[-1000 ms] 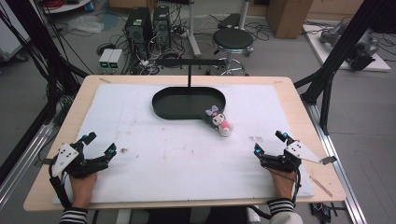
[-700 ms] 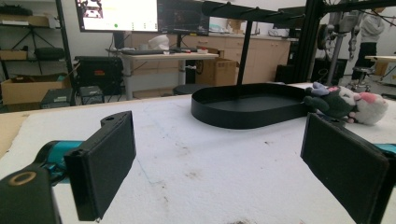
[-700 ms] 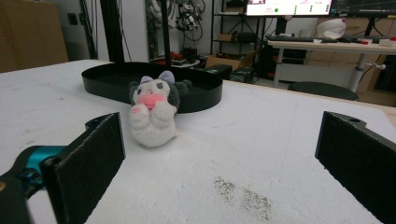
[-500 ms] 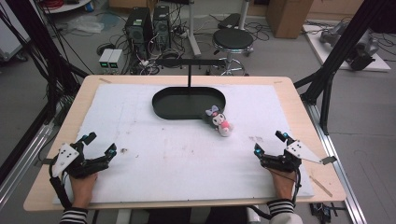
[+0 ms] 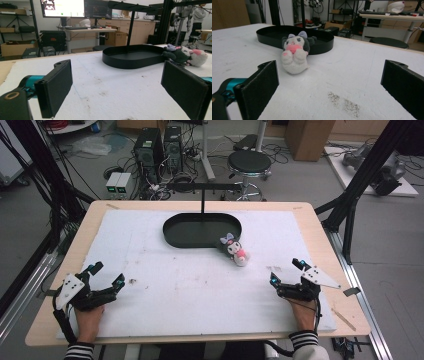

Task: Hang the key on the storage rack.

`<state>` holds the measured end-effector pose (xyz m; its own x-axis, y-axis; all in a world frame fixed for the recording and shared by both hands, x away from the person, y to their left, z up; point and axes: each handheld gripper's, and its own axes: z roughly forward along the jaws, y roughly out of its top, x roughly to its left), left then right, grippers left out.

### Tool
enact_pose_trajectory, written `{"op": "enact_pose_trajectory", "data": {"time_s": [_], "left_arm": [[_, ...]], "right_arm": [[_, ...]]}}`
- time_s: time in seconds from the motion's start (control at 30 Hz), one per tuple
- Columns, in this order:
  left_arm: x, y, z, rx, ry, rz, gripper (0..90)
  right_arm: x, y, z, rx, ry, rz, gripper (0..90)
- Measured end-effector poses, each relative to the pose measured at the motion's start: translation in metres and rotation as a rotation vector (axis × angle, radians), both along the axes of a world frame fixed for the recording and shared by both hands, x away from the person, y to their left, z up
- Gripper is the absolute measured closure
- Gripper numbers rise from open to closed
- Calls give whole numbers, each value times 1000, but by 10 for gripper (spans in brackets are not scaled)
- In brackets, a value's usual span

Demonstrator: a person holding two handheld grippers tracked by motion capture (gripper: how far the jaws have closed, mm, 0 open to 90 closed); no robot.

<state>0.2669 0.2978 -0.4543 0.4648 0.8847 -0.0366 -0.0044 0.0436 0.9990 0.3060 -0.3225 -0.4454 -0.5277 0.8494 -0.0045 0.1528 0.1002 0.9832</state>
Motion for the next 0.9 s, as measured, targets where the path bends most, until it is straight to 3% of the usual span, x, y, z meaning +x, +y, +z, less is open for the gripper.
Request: {"op": "enact_pose_trajectory", "data": {"time_s": [0.13,0.3,0.63,0.9], "left_arm": [[0,0,0,-7,1,1,106],[0,0,0,-7,1,0,106],[0,0,0,-9,2,1,106],[0,0,0,-6,3,1,106]], "right_arm": [[9,3,10,-26,31,7,4],[24,11,33,-76,53,29,4],[62,43,74,-173,133,114,5],[88,65,92,-216,235,169,5]]}}
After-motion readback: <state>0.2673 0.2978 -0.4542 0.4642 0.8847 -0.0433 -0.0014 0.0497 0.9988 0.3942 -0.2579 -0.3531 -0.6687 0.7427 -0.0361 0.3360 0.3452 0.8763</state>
